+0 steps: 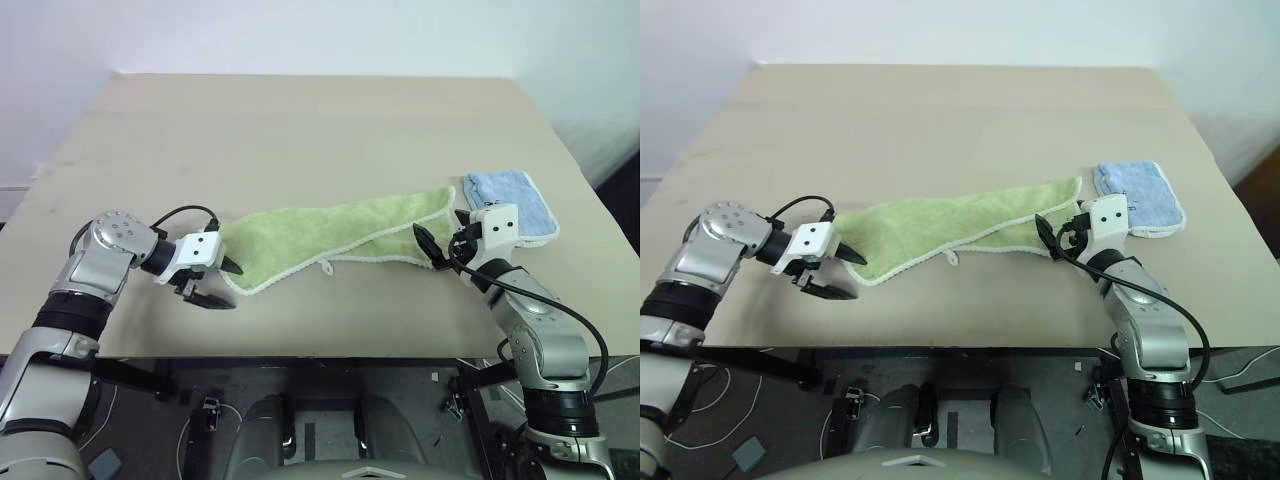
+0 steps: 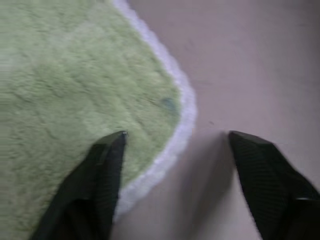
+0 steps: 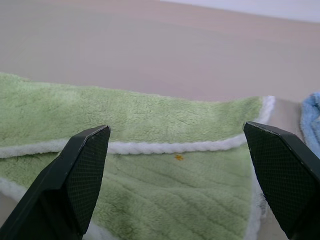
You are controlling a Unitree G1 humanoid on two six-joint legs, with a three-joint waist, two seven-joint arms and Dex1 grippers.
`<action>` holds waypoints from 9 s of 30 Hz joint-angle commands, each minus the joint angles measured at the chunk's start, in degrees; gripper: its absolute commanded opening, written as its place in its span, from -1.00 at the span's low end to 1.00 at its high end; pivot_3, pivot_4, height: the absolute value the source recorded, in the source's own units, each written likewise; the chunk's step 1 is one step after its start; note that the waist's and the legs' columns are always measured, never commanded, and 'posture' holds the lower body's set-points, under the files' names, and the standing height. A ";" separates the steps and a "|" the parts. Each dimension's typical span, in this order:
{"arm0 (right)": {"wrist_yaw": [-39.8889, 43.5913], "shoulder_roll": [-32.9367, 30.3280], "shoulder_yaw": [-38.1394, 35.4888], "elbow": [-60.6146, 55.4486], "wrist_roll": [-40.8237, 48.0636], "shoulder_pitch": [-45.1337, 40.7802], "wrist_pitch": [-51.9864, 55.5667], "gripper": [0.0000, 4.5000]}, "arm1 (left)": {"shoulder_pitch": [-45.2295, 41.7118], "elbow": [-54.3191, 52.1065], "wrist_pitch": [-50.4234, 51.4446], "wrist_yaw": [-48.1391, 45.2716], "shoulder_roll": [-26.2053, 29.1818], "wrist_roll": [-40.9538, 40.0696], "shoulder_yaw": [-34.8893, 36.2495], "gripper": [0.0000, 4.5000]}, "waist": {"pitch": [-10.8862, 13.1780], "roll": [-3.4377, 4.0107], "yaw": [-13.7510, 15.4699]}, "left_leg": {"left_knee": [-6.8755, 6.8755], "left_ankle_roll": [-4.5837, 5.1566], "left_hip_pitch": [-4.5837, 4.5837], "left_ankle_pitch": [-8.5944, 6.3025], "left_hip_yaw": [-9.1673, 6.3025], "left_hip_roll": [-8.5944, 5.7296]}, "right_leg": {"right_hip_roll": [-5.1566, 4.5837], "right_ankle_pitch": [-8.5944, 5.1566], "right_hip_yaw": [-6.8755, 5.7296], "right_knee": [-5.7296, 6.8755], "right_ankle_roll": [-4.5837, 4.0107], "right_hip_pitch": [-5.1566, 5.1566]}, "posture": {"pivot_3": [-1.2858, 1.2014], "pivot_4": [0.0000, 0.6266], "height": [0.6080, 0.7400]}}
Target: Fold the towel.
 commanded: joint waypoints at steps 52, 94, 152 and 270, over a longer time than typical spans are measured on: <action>-7.85 -25.15 34.75 66.23 -56.53 -40.16 -59.12 -0.40 | 10.55 -16.24 12.83 6.30 3.45 -8.82 9.98 -1.00 | 0.02 0.01 -0.56 | 0.62 0.08 -0.10 0.01 0.06 0.06 | 0.09 0.03 0.04 0.30 0.08 0.02 | 0.03 -0.52 1.00; 36.64 -33.04 6.21 10.78 -6.42 -13.14 -24.69 -0.99 | -11.60 14.59 16.90 24.51 0.62 -16.79 30.10 -1.00 | 0.12 -0.12 -0.42 | 0.76 0.18 -0.17 0.18 0.10 0.03 | 0.01 0.03 -0.01 0.97 1.32 -0.13 | 0.03 -0.52 1.00; 21.60 -21.51 10.00 39.67 -20.43 -30.51 -30.42 0.99 | -20.43 38.42 -5.00 58.30 -4.58 2.23 22.53 1.00 | 0.09 0.01 -0.05 | 0.03 -0.58 -1.13 1.61 0.52 1.13 | -2.18 2.98 -5.41 -0.94 0.81 -0.97 | 0.03 -0.52 1.00; -29.41 15.87 -30.14 47.48 38.51 -39.66 25.63 -0.15 | 5.34 -14.94 19.93 27.30 -12.38 -15.80 19.06 1.00 | 0.57 1.61 -0.29 | -2.23 -1.55 -1.55 4.33 -1.15 2.16 | 0.91 0.03 -6.69 1.04 -2.19 -0.13 | 0.03 -0.52 1.00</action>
